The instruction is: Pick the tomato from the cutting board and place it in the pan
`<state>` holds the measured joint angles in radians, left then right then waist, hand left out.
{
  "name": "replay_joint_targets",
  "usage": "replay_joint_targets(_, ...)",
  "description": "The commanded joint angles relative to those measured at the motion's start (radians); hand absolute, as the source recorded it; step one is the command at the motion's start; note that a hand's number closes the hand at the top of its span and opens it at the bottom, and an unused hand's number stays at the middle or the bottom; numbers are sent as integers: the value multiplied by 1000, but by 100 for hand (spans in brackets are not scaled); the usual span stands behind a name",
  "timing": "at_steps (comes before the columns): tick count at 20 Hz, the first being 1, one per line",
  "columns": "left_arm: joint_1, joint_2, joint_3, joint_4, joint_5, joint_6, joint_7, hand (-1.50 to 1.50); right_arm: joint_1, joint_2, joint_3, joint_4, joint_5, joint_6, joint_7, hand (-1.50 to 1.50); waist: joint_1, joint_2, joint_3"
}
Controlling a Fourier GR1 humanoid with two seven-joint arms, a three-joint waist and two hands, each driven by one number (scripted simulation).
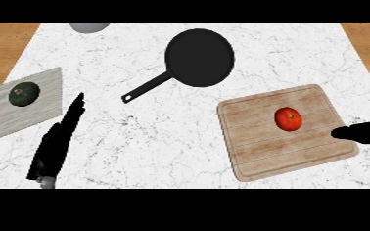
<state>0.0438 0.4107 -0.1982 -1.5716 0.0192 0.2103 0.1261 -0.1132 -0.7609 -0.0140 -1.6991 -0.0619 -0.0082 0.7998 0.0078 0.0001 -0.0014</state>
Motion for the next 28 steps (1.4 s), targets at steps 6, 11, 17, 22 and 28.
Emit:
replay_joint_targets(6, 45, 6, 30, -49, -2, -54, 3, 0, -280, 47, 91, 114, -22, 157, 281, -150, 11, 0, 1)
replay_joint_targets(11, -18, -55, 19, 30, -47, -23, -23, 0, -338, 99, 159, 243, -16, 239, 254, -150, 8, 4, 1)
replay_joint_targets(17, 37, -15, 51, -37, -25, -62, -2, 0, -414, 80, 208, 361, -47, 353, 308, -150, 18, 3, 1)
replay_joint_targets(22, -16, -39, 52, -27, -36, -56, 36, 0, -490, 89, 256, 413, -79, 397, 389, -150, 7, 2, 1)
replay_joint_targets(28, -12, -42, 83, 12, -45, -68, -2, 0, -533, 193, 314, 437, -67, 348, 442, -150, 5, 1, 0)
